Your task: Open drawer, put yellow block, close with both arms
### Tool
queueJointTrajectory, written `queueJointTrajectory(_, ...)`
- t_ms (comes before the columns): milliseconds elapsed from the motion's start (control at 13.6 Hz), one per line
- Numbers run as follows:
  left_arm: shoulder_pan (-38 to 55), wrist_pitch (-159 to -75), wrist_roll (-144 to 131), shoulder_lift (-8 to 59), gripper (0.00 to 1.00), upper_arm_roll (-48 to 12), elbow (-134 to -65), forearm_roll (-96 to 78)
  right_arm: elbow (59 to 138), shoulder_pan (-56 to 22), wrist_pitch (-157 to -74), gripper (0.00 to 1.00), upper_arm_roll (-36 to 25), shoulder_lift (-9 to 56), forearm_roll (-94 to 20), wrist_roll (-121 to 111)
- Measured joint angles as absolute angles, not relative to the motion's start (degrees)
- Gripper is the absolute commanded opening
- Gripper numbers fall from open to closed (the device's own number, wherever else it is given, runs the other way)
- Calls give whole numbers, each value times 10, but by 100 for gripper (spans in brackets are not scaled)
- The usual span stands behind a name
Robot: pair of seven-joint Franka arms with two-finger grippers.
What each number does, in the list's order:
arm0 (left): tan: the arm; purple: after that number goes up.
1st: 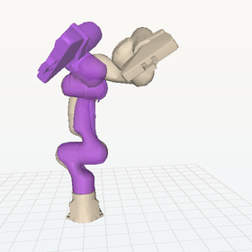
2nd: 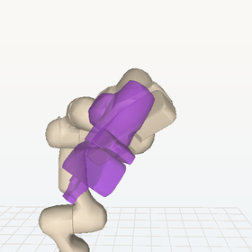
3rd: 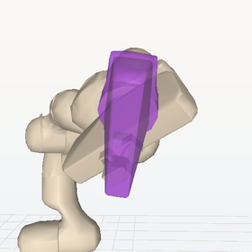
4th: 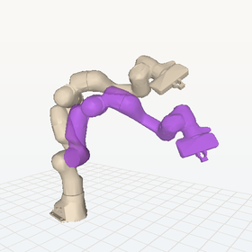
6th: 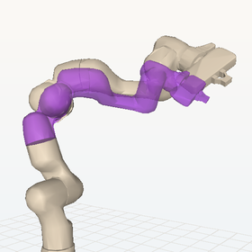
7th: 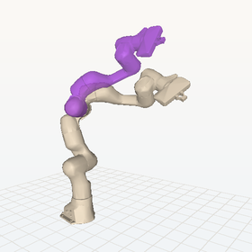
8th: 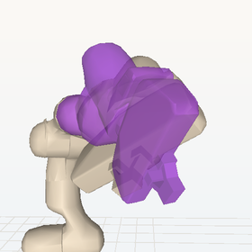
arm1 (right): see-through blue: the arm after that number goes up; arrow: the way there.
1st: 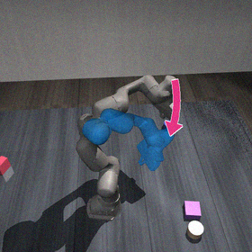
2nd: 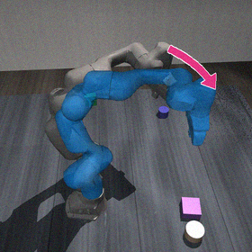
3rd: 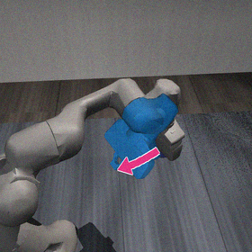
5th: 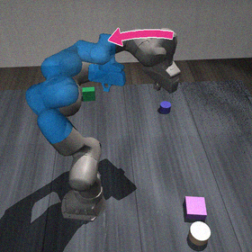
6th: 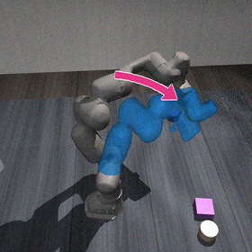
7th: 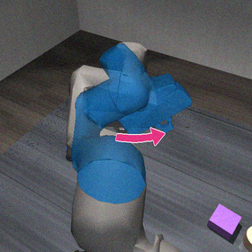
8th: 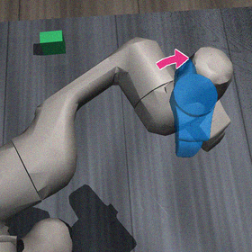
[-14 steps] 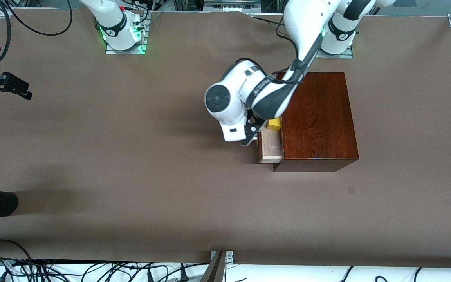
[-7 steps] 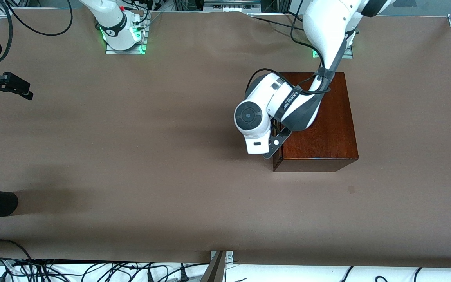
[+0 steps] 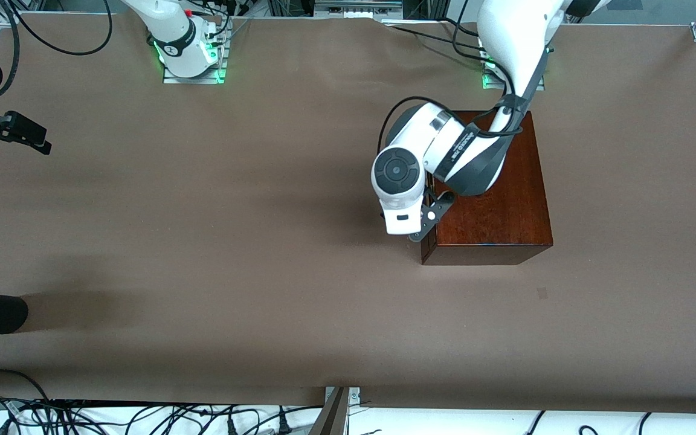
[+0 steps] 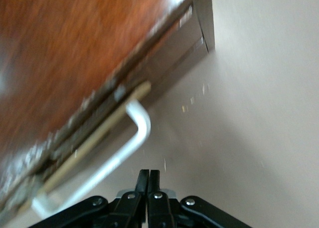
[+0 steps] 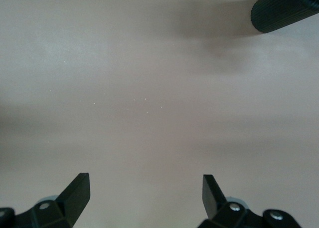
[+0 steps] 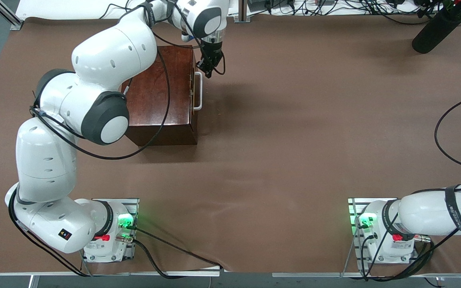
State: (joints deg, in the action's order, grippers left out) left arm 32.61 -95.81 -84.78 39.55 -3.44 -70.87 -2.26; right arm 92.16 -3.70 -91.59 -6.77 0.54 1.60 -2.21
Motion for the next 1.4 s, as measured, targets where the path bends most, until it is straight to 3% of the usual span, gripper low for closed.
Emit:
queueJointTrajectory(73,326,-958,-848,386,68,-35,-709,-33,922,-37,-916,100,-68,5,16,-22)
queueJointTrajectory(220,323,-958,-848,364,100,-38,-708,-38,921,-37,-916,100,-68,5,16,-22)
queueJointTrajectory(441,283,-949,-824,318,100,-62,-708,-40,921,-37,-916,100,-68,5,16,-17)
queueJointTrajectory(882,189,-831,-602,225,100,-63,-719,-60,921,-37,-915,100,-68,5,16,8)
queueJointTrajectory(1396,107,-830,-271,61,100,-23,-867,-35,921,-37,-916,100,-68,5,16,-4)
